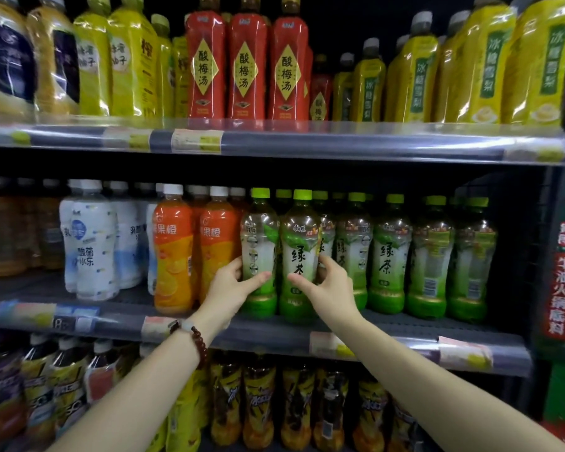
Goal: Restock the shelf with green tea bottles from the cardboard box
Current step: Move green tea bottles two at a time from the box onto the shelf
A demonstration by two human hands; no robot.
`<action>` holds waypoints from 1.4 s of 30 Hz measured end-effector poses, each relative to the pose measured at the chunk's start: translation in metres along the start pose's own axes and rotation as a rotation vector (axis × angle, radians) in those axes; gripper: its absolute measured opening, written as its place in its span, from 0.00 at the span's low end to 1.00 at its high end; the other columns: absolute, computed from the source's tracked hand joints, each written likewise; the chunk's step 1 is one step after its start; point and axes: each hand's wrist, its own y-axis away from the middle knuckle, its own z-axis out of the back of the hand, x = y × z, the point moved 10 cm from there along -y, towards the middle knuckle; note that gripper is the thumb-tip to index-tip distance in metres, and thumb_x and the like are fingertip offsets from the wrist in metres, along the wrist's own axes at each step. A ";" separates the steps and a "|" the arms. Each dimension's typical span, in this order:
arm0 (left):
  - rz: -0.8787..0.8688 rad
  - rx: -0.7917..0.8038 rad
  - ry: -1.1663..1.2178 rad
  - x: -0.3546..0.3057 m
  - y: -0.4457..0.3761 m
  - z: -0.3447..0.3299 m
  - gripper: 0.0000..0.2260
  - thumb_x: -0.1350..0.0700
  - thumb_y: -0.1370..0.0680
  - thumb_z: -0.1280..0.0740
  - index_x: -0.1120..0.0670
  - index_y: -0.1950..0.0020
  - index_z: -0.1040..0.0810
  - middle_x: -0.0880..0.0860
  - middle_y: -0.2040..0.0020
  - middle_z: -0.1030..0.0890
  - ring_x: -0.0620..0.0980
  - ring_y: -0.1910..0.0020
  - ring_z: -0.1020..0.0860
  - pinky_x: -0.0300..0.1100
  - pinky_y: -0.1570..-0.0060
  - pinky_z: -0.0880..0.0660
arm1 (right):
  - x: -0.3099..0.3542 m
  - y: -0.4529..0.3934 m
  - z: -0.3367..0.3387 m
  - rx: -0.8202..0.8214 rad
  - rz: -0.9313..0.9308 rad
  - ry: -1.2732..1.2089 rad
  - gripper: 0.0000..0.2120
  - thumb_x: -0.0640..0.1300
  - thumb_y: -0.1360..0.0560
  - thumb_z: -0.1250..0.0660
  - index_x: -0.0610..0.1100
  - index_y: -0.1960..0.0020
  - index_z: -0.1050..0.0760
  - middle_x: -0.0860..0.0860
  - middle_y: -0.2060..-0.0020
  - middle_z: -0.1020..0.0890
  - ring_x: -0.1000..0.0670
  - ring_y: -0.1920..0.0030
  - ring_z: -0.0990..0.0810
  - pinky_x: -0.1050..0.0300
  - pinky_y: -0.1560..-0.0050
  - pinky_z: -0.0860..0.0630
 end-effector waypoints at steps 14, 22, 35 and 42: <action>-0.001 0.029 -0.072 0.010 -0.001 -0.009 0.22 0.50 0.29 0.28 0.45 0.37 0.30 0.51 0.41 0.20 0.51 0.40 0.22 0.55 0.41 0.24 | -0.006 0.000 0.015 -0.026 0.001 0.015 0.41 0.65 0.38 0.28 0.44 0.32 0.29 0.49 0.40 0.20 0.48 0.38 0.23 0.45 0.37 0.25; -0.020 0.016 -0.119 0.004 0.004 -0.019 0.25 0.47 0.30 0.27 0.47 0.35 0.29 0.46 0.40 0.21 0.46 0.41 0.23 0.51 0.40 0.24 | -0.014 -0.003 0.026 0.005 -0.012 0.003 0.23 0.52 0.31 0.26 0.46 0.38 0.24 0.53 0.47 0.17 0.52 0.44 0.20 0.48 0.39 0.23; 0.028 -0.078 -0.220 0.002 0.006 -0.019 0.24 0.48 0.32 0.25 0.48 0.37 0.25 0.48 0.42 0.20 0.49 0.41 0.23 0.53 0.40 0.24 | -0.012 0.006 0.034 -0.078 0.009 -0.007 0.33 0.53 0.30 0.27 0.42 0.29 0.32 0.48 0.37 0.22 0.48 0.35 0.25 0.52 0.34 0.28; 0.014 -0.090 -0.479 -0.007 0.022 -0.024 0.29 0.51 0.28 0.28 0.52 0.30 0.33 0.54 0.36 0.24 0.53 0.37 0.25 0.50 0.38 0.26 | -0.013 0.009 0.034 -0.062 -0.018 0.027 0.35 0.55 0.31 0.27 0.42 0.29 0.32 0.48 0.39 0.20 0.48 0.39 0.23 0.53 0.38 0.25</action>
